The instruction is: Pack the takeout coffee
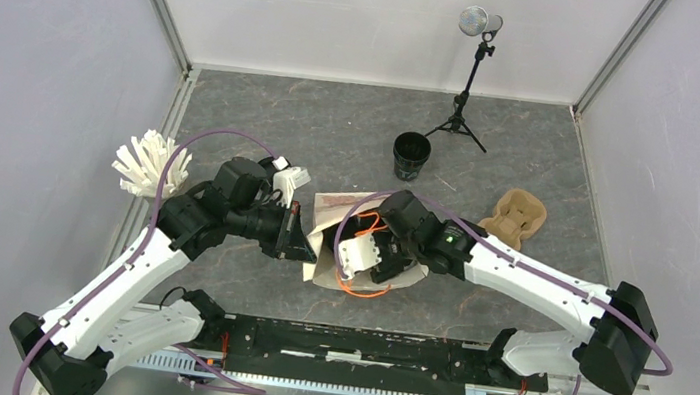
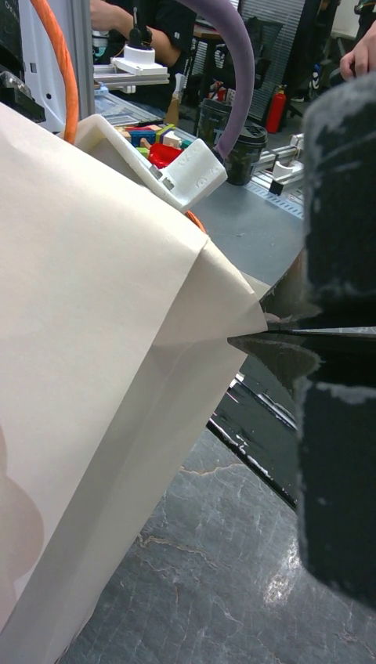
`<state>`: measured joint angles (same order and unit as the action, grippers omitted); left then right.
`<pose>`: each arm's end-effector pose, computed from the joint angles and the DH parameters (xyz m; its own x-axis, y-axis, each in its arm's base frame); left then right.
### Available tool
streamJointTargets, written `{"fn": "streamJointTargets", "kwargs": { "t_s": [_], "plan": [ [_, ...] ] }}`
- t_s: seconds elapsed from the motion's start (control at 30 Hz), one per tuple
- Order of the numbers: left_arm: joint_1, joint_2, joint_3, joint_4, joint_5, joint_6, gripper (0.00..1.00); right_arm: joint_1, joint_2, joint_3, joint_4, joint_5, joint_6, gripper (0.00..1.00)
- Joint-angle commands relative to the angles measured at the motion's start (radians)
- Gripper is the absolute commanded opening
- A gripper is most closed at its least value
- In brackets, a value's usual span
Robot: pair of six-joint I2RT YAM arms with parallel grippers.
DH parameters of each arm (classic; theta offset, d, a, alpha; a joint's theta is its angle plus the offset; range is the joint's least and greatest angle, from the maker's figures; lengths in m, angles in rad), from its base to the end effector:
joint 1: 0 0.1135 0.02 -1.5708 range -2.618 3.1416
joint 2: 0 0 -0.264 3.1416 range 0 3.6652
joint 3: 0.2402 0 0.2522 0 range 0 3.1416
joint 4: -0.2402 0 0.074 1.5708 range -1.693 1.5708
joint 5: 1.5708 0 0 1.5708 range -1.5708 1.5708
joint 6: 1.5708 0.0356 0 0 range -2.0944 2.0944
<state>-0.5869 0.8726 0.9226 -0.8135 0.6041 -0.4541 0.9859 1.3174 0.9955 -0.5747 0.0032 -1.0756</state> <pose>0.1275 -0.1091 0.3165 -0.8672 0.1432 -0.4769 0.4641 0.5796 -0.6698 0.1512 0.2281 0.2629 0.5277 -0.7968 -0.2945 -0.7752 -0.3099 -0.5505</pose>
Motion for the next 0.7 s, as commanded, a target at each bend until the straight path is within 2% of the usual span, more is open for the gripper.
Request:
{"fn": "streamJointTargets", "kwargs": {
  "t_s": [0.0, 0.13, 0.33, 0.53, 0.67],
  "plan": [
    [-0.005, 0.002, 0.032, 0.017, 0.024, 0.016, 0.02, -0.004, -0.037, 0.055, -0.003, -0.009, 0.001, 0.90],
    [-0.004, 0.002, 0.032, 0.017, 0.023, 0.016, 0.02, -0.004, -0.045, 0.091, -0.031, -0.018, 0.009, 0.88],
    [-0.005, 0.003, 0.030, 0.017, 0.023, 0.016, 0.02, -0.003, -0.059, 0.100, -0.070, -0.033, 0.025, 0.80],
    [-0.004, 0.005, 0.032, 0.017, 0.026, 0.014, 0.02, -0.004, -0.059, 0.097, -0.064, -0.042, 0.033, 0.58],
    [-0.004, 0.002, 0.032, 0.016, 0.028, 0.012, 0.02, -0.004, -0.059, 0.068, -0.036, -0.034, 0.034, 0.49]
  ]
}}
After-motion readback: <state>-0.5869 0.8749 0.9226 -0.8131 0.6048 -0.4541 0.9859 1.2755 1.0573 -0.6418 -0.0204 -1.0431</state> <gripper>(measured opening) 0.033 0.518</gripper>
